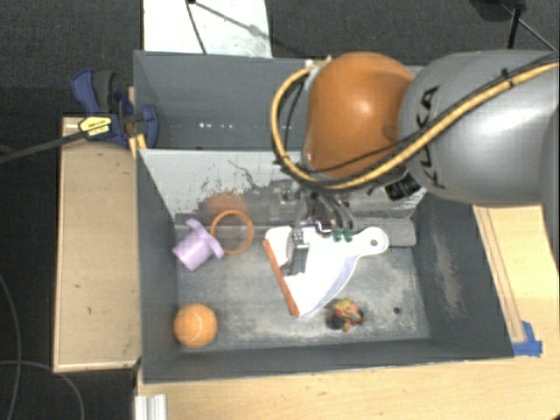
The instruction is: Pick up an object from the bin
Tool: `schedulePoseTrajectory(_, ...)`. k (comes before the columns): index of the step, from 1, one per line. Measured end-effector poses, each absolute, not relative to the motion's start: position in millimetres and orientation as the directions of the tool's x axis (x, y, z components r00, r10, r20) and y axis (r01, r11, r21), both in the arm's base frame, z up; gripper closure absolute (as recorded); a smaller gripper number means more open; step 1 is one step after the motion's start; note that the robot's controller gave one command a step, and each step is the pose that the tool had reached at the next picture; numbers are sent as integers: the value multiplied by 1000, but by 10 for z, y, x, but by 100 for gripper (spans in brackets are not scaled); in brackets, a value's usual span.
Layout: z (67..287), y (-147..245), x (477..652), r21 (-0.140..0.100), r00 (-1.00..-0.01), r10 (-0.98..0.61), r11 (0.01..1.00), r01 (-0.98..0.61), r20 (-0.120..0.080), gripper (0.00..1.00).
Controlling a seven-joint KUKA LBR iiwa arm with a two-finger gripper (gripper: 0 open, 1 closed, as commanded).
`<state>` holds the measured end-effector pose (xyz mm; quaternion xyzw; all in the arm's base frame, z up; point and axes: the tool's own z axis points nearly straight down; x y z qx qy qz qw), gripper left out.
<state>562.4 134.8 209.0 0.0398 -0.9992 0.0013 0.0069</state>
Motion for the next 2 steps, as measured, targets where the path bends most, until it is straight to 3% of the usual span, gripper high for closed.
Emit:
schedulePoseTrajectory(1, 2077, 1157, 5645, 1, -980, -198, 980, -198, -19, 0)
schedulePoseTrajectory(2, 1418, 1012, 5199, 0, -985, -174, 985, -174, -6, 0)
